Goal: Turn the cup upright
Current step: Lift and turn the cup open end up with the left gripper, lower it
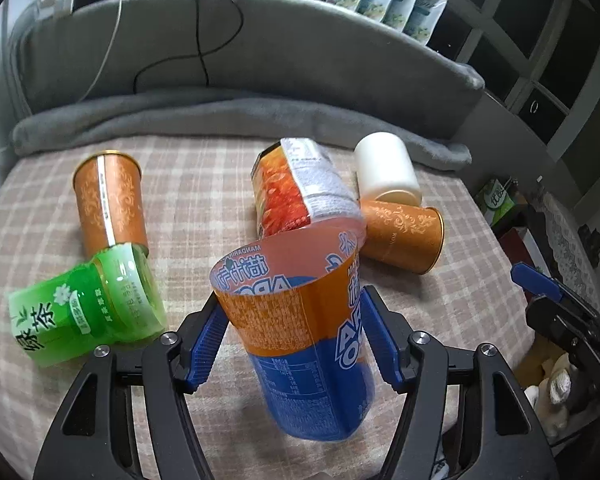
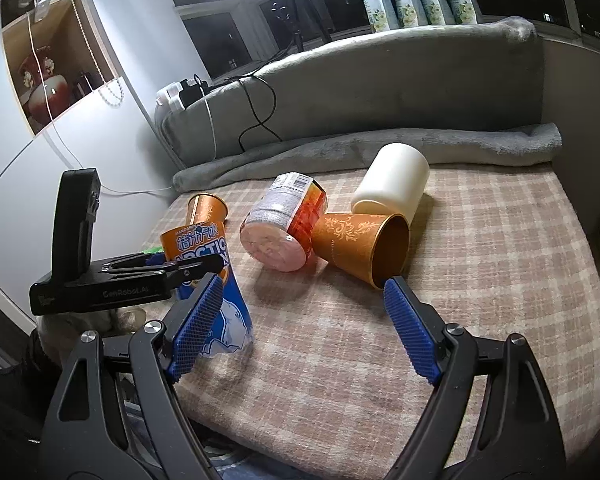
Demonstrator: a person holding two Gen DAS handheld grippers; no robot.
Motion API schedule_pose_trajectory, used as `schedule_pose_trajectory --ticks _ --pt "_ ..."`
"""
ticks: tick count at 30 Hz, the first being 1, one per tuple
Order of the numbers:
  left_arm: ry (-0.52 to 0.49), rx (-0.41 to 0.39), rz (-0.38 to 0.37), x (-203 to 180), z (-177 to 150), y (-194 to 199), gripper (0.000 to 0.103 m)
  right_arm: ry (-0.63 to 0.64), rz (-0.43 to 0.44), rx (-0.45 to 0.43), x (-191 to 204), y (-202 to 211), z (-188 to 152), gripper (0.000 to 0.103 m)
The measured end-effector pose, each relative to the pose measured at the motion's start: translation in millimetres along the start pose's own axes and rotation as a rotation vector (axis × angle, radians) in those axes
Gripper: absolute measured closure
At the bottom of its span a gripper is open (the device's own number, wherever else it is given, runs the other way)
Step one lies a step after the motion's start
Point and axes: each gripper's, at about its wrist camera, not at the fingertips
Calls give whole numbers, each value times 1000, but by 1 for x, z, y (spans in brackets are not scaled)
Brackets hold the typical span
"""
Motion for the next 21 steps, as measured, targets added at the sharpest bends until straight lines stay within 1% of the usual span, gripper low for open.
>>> schedule_pose_trajectory --ticks 5,12,17,21 --pt "-33 -51 34 -9 -1 3 38 -4 -11 -7 -1 2 0 18" --pt "-116 -170 118 -23 -6 10 38 -11 -19 -7 -3 3 -1 18" --pt "-145 -223 136 -26 -10 12 39 -12 -22 -7 -3 3 -1 18" --pt "-163 -243 143 -28 -13 11 39 -15 -23 -8 -4 3 -1 18"
Point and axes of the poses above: each gripper's, at about its wrist camera, not at the fingertips, and y roughly against the way its jaws point, x to its left, z to its top, and after that the axes turned 8 degrees about z, right-handed
